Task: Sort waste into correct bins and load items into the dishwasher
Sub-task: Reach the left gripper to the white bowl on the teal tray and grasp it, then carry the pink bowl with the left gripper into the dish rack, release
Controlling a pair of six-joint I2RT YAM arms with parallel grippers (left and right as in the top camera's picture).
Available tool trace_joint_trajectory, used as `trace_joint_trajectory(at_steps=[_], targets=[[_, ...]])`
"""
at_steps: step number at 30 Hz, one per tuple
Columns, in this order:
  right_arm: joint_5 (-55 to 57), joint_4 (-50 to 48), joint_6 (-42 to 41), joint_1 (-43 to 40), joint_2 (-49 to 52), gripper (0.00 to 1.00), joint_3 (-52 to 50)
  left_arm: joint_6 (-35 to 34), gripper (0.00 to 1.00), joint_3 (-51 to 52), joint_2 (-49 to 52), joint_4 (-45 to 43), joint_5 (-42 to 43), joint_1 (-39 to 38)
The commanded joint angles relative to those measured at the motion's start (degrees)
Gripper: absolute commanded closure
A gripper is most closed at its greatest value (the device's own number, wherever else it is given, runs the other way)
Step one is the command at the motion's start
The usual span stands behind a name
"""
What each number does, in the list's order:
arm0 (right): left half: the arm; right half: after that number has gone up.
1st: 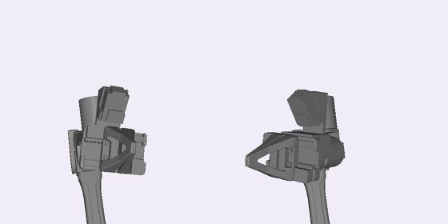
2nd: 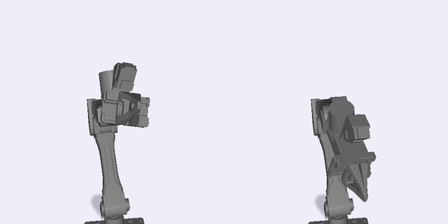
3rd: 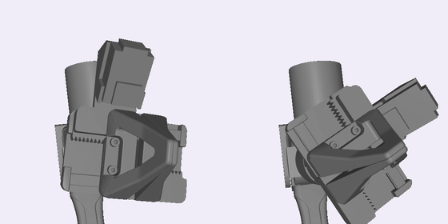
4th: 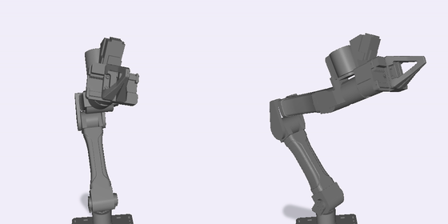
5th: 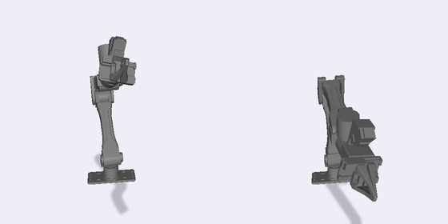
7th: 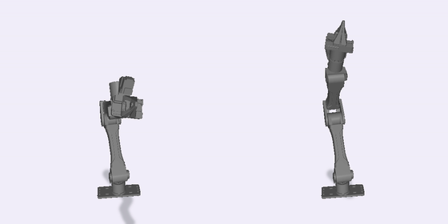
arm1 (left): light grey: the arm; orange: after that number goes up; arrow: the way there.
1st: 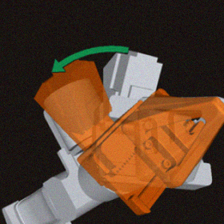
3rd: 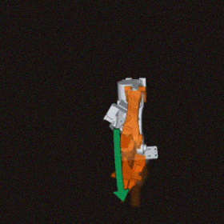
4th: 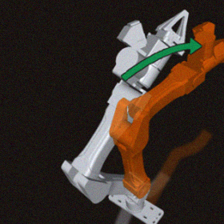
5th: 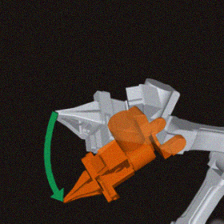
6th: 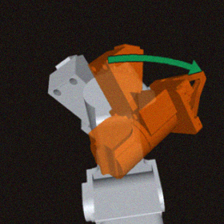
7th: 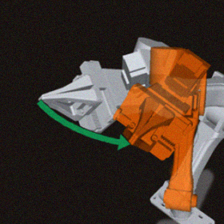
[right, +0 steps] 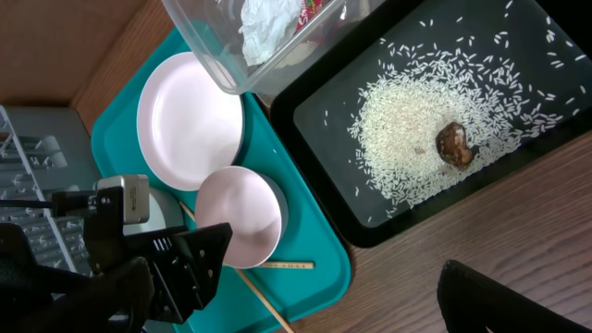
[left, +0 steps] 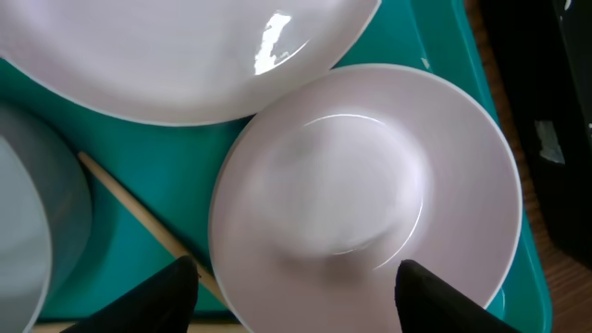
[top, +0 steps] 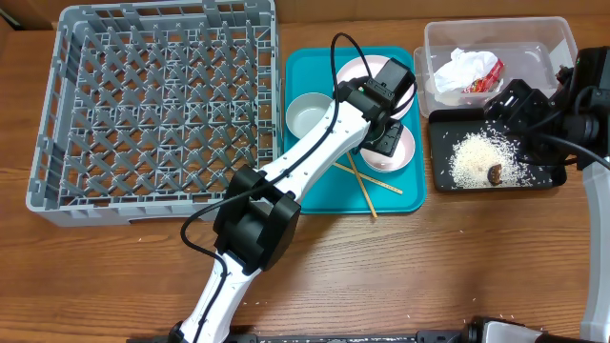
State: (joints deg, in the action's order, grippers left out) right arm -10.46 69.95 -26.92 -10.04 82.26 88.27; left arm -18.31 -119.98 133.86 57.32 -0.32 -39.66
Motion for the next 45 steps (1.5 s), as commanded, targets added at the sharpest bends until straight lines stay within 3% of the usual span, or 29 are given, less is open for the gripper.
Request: trace_joint_trajectory(at_steps=[1,10,30,36,43,45], targets=[[0.57,0.09,0.35,-0.09,0.83,0.00,0.94,-2.14,0.34,0.09,1.42,-0.09,-2.03,0.24],[0.59,1.95,0.33,-0.11,3.23,0.00,0.85,-3.61,0.62,0.09,2.86,-0.20,0.39,1.84],[0.57,1.90,0.31,-0.11,3.37,0.00,0.85,-3.58,0.77,0.09,3.74,-0.59,1.66,2.25],[0.57,1.90,0.31,-0.11,3.37,0.00,0.85,-3.63,0.77,0.09,4.39,-1.40,2.29,2.34],[0.57,1.90,0.33,-0.11,3.37,0.00,0.85,-4.22,0.85,0.09,4.39,-1.25,2.45,2.62],[0.57,1.90,0.31,-0.11,3.37,0.00,0.85,-4.22,0.92,0.09,4.39,-1.18,2.47,2.62]])
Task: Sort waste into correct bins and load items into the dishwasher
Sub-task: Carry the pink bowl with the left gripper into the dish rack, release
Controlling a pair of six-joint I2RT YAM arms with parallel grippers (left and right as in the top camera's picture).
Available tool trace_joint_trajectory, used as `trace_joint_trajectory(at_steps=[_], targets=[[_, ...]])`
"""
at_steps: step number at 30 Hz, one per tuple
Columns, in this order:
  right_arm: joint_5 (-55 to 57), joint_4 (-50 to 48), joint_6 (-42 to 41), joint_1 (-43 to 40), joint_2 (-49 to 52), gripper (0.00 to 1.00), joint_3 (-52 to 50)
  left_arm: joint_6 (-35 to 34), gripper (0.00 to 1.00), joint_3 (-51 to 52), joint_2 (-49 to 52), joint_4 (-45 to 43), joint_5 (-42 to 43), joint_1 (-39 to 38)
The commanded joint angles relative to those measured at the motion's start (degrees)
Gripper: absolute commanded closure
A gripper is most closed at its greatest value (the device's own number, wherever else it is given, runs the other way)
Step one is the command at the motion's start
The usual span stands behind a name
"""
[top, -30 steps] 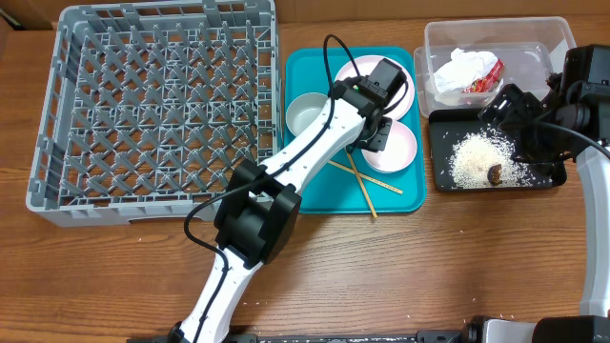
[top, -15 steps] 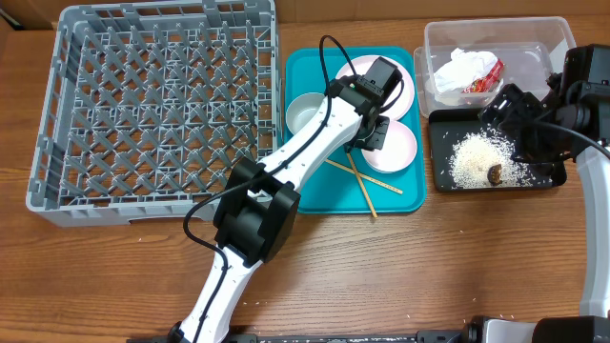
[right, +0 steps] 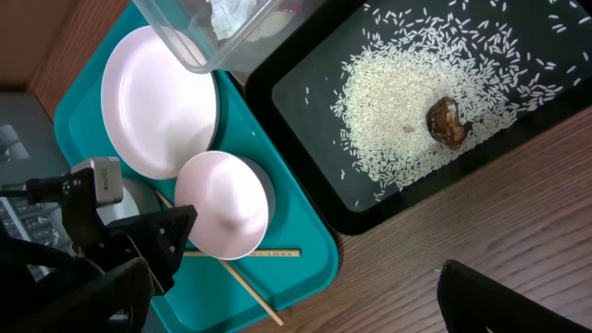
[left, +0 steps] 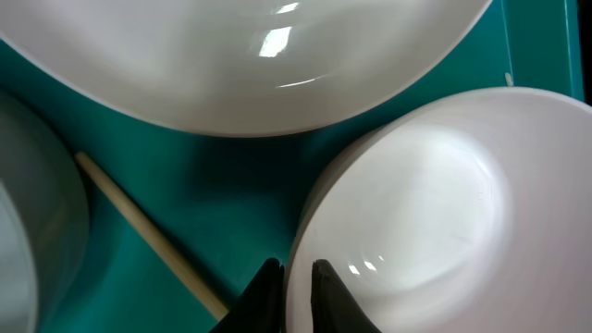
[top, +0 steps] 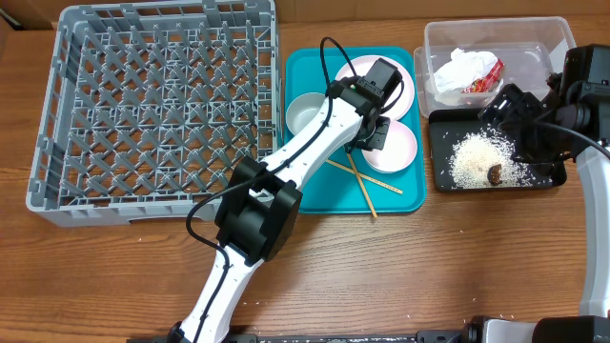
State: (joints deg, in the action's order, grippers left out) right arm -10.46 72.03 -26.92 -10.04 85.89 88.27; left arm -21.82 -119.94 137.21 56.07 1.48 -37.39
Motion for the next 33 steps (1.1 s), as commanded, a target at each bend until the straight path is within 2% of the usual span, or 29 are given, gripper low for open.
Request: trace_joint_trajectory(at_steps=[1,8,13,16,17,18,20,24,27,30,33], targets=[[0.57,-0.17,0.33,-0.11,-0.26,0.00,0.85,-0.68,0.96,0.04,1.05,0.07,0.68,0.37],[0.57,-0.17,0.31,-0.11,-0.26,0.00,0.85,-0.46,0.96,-4.42,0.68,4.74,1.53,0.85],[0.57,-0.17,0.31,-0.11,-0.26,0.00,0.85,1.64,0.96,-15.23,-0.55,14.25,0.61,2.16],[0.57,-0.17,0.33,-0.11,-0.26,0.00,0.85,3.54,0.96,-23.23,-2.25,19.19,-2.73,3.69],[0.57,-0.17,0.33,-0.11,-0.26,0.00,0.83,4.13,0.96,-25.88,-2.86,20.52,-4.76,4.33],[0.57,-0.17,0.33,-0.11,-0.26,0.00,0.85,6.34,0.96,-30.27,-3.89,22.03,-10.19,5.70],[0.57,-0.17,0.31,-0.11,-0.26,0.00,0.85,8.63,0.96,-32.87,-4.44,21.84,-18.10,6.95],[0.57,-0.17,0.33,-0.11,-0.26,0.00,0.83,9.16,0.96,-33.62,-4.15,17.27,-43.39,9.55],[0.57,-0.17,0.33,-0.11,-0.26,0.00,0.85,9.16,0.96,-32.28,-3.30,12.00,-55.93,11.85],[0.57,-0.17,0.31,-0.11,-0.26,0.00,0.83,9.16,0.96,-30.18,-2.54,6.01,-62.49,14.45],[0.57,-0.17,0.31,-0.11,-0.26,0.00,0.85,9.64,0.96,-28.61,-1.60,0.83,-63.80,17.38]])
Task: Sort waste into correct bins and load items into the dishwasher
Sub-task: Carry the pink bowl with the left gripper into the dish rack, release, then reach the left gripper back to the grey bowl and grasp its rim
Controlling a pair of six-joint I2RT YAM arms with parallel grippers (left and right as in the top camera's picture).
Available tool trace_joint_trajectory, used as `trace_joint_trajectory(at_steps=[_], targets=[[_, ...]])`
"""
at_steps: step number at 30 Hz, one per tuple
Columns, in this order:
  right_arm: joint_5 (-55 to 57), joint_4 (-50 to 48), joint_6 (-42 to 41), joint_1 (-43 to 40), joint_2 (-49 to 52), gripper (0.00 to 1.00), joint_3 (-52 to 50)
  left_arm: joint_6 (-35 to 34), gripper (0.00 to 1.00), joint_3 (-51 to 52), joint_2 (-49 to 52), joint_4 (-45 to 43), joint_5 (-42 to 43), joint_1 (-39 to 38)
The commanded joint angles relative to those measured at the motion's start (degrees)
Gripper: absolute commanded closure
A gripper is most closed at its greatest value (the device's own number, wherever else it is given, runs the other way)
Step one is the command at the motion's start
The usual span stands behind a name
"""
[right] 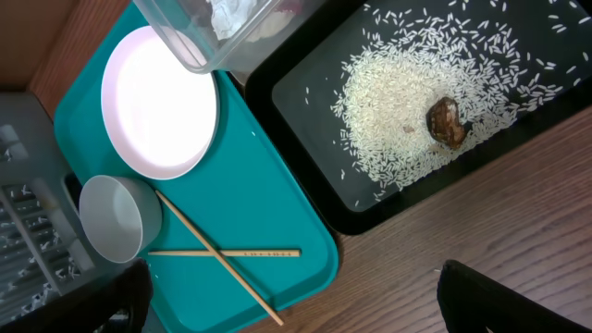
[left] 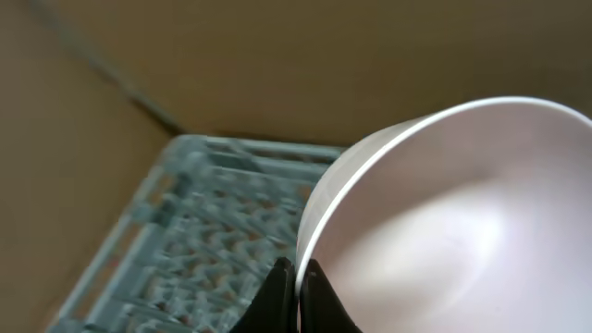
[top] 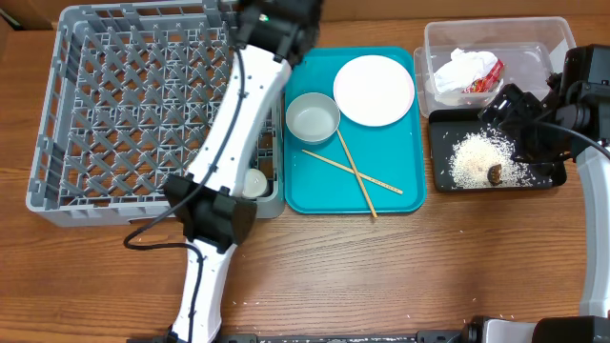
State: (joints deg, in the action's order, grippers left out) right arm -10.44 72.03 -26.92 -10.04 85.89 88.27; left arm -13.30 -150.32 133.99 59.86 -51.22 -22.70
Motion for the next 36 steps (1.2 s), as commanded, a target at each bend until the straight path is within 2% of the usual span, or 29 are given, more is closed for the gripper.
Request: trace_joint_trajectory(at_steps=[1,7,14,20,27,32,36], targets=[[0.55,-0.17,0.31,-0.11,-0.26,0.00,0.83,1.07,0.96,2.21,1.86,-3.85,-11.08,3.54],[0.55,-0.17,0.31,-0.11,-0.26,0.00,0.83,1.64,0.96,3.63,6.14,-12.11,-12.22,6.82],[0.55,-0.17,0.33,-0.11,-0.26,0.00,0.85,6.29,0.96,3.63,12.52,-18.27,-19.56,6.78],[0.55,-0.17,0.31,-0.11,-0.26,0.00,0.83,6.27,0.96,3.65,17.20,-18.34,-22.45,5.86],[0.55,-0.17,0.33,-0.11,-0.26,0.00,0.85,6.25,0.96,3.65,18.27,-18.38,-22.62,4.04],[0.55,-0.17,0.33,-0.11,-0.26,0.00,0.85,11.10,0.96,3.65,18.27,-16.39,-17.55,3.43],[0.55,-0.17,0.33,-0.11,-0.26,0.00,0.85,11.19,0.96,3.65,18.27,-11.67,-13.25,3.43]])
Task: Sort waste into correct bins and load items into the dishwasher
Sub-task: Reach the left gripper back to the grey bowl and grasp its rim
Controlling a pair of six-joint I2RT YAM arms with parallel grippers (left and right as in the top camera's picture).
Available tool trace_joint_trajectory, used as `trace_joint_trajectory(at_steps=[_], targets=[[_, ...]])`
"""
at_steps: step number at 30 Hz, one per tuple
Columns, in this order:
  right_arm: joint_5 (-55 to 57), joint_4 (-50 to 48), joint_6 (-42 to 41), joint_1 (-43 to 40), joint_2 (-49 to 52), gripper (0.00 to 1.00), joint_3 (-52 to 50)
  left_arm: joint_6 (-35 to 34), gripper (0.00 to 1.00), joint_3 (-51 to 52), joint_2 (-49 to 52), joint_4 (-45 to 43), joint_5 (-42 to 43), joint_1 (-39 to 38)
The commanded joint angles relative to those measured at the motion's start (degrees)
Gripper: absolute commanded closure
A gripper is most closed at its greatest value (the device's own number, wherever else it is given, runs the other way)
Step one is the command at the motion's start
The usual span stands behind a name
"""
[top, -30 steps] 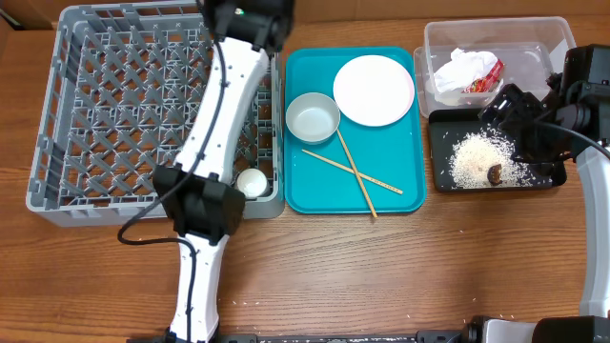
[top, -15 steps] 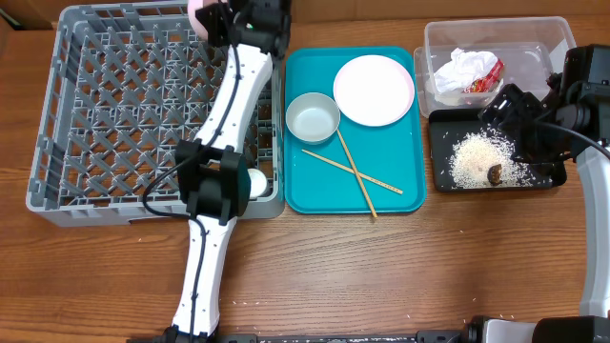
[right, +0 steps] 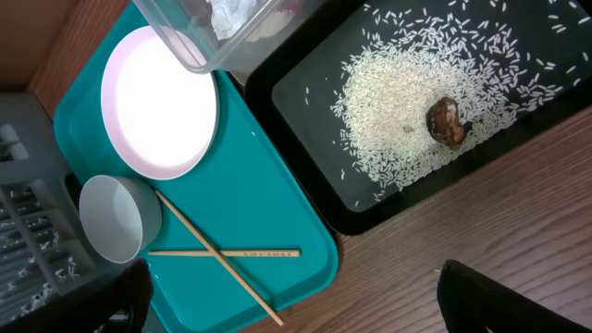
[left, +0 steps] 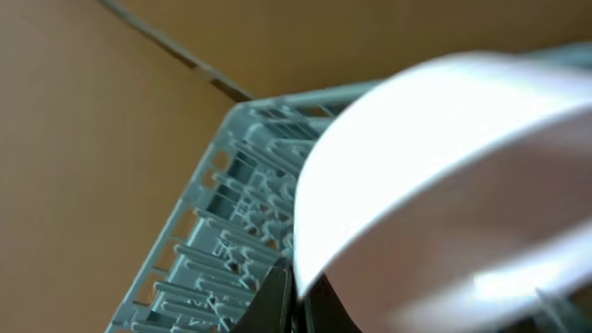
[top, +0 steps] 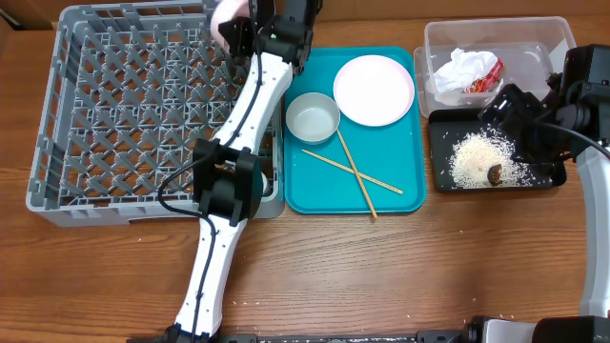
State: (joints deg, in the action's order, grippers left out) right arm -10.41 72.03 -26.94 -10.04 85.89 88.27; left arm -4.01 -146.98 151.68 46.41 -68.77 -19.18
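My left gripper [top: 246, 30] is shut on the rim of a small pink bowl [top: 227, 19], held tilted over the far right part of the grey dish rack [top: 143, 114]. In the left wrist view the blurred bowl [left: 444, 185] fills the right side, pinched between the fingers of the left gripper [left: 294, 291], with the rack [left: 213, 250] below. On the teal tray [top: 391, 195] lie a grey bowl [top: 313, 117], a pink plate [top: 374, 90] and two crossed chopsticks [top: 355, 173]. My right gripper [right: 291, 291] stands open over the table beside the black tray [top: 534, 179], holding nothing.
A clear bin [top: 543, 43] at the far right holds crumpled paper and a red wrapper. The black tray in front of it carries spilled rice [top: 472, 157] and a brown scrap [top: 495, 173]. The left arm stretches across the rack's right edge.
The left gripper with the pink bowl has shifted left over the rack's far edge, and the bowl is now tilted and blurred. The right arm has not moved.
The left gripper was open over the small pink bowl on the teal tray. Then it was shut on the bowl's rim. Later the bowl was gone from the tray and held high near the rack's far right corner, and now over the rack.
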Motion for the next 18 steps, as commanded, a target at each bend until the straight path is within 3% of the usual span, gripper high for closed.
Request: trace_joint_trajectory(at_steps=[1,6,13,18], targets=[[0.52,-0.17,0.35,-0.11,-0.26,0.00,0.85,1.88,0.96,0.31,0.59,2.86,4.24,-0.15],[0.52,-0.17,0.35,-0.11,-0.26,0.00,0.85,2.78,0.84,0.31,0.59,3.52,3.65,-1.33],[0.52,-0.17,0.33,-0.11,-0.26,0.00,0.83,2.69,0.51,0.31,0.59,4.59,3.96,-5.09],[0.52,-0.17,0.35,-0.11,-0.26,0.00,0.85,2.49,0.40,0.28,0.57,5.33,10.91,-6.60]])
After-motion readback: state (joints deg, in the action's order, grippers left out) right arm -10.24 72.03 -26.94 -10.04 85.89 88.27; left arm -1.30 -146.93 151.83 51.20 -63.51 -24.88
